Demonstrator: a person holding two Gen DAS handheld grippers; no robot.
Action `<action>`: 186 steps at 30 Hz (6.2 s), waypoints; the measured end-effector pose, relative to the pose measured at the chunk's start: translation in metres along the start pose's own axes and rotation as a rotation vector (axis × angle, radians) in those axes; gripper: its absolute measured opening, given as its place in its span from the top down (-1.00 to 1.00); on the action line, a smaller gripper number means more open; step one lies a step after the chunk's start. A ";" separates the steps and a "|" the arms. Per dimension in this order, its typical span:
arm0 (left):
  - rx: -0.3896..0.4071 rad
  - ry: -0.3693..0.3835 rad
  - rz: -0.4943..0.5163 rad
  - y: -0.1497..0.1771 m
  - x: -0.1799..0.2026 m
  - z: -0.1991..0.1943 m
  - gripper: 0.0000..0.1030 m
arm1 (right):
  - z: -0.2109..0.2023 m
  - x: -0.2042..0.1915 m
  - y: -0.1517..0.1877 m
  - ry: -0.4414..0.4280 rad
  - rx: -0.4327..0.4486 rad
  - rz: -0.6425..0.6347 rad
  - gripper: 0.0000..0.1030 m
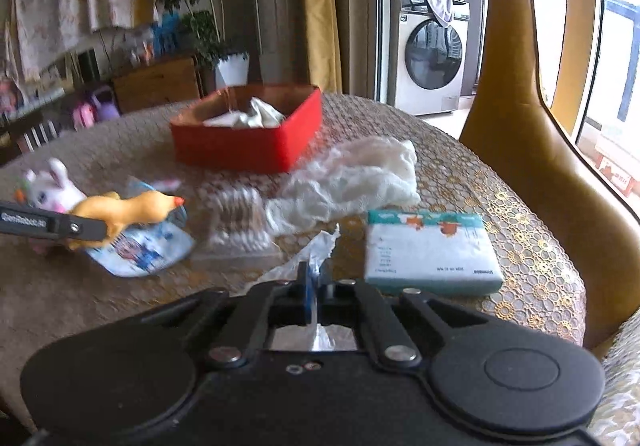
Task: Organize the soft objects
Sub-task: 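Lift the yellow duck with the left tool while the right tool lifts the plastic bag, then carry the yellow duck and plastic bag with both tools over the red box, then open both tools to drop the duck and plastic bag into the red box, then withdraw both tools from the red box back over the table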
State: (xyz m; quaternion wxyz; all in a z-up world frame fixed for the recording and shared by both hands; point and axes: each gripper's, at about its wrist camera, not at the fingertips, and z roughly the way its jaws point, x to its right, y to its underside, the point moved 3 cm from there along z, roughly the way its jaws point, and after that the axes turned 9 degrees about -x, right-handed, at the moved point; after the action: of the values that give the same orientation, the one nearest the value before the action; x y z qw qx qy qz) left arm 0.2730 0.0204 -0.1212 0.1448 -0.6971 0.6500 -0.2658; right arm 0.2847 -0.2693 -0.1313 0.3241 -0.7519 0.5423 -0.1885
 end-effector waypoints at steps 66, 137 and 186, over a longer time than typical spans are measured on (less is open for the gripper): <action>-0.079 -0.006 0.376 0.052 0.030 0.022 -0.24 | -0.033 -0.011 -0.016 -0.117 0.001 0.048 0.97; -0.100 -0.109 -0.072 -0.254 -0.017 0.161 0.34 | 0.191 -0.045 -0.214 0.062 0.059 -0.071 0.97; 0.063 -0.075 0.030 -0.214 0.024 0.024 -0.19 | 0.071 -0.059 -0.186 -0.094 0.028 -0.231 -0.70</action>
State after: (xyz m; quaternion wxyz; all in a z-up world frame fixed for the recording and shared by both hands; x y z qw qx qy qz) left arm 0.4644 0.0172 -0.0187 0.1948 -0.6919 0.6458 -0.2575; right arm 0.4384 -0.1568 -0.0498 0.3356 -0.8129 0.4336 -0.1966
